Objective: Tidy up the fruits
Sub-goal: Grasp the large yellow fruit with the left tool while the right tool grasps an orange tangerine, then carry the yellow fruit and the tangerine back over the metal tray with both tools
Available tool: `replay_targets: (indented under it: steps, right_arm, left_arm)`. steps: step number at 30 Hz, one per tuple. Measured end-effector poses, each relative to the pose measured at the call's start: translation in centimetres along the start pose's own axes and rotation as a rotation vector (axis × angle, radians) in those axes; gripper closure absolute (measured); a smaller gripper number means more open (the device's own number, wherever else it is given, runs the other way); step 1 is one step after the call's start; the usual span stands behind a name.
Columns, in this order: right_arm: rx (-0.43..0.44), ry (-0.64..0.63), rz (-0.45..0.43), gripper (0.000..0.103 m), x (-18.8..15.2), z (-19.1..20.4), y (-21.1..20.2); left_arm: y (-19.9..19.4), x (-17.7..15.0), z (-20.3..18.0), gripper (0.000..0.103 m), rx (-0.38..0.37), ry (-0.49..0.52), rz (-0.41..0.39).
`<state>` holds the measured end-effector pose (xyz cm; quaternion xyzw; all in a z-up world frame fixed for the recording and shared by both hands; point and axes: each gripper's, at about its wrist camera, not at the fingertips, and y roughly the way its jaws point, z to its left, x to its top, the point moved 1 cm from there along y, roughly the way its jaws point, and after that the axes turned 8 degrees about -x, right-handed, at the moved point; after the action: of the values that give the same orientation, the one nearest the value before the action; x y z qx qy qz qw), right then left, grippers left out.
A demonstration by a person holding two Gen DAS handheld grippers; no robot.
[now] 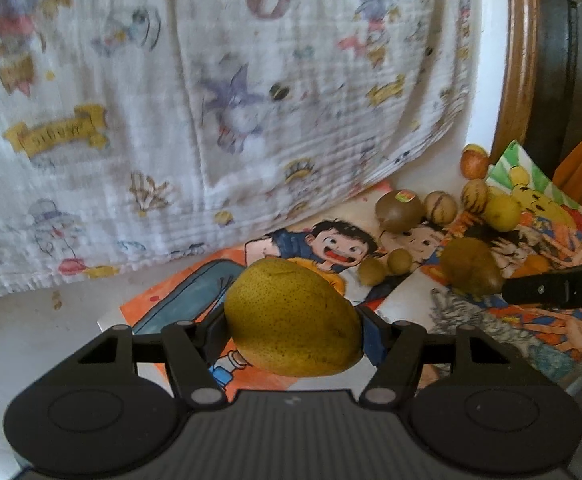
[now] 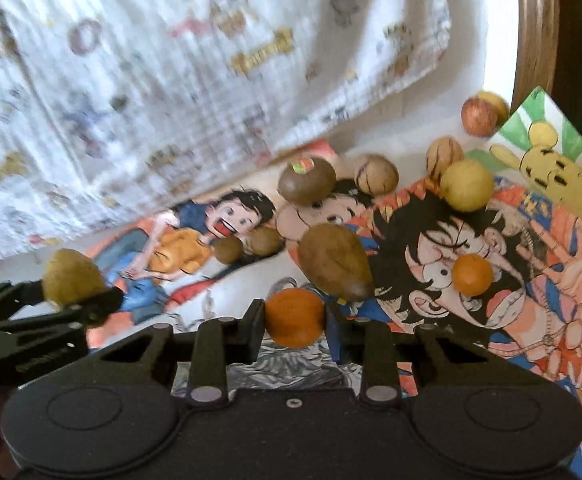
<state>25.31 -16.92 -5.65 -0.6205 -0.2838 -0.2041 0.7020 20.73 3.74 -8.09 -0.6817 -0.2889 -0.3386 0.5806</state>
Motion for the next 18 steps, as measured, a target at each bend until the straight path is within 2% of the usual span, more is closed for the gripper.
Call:
replay_targets:
  steps: [9,18]
  right_arm:
    - [0.031,0.017,-0.106,0.070,-1.0,-0.4,-8.3]
    - [0.049,0.045,-0.185,0.070,-3.6,-1.2,-15.6]
  left_arm:
    - [-5.6,0.7,-3.2,0.033,-0.025,0.032,-0.064]
    - [-11.0,0.3,-6.9,0.033,-0.062,0.071,-0.106]
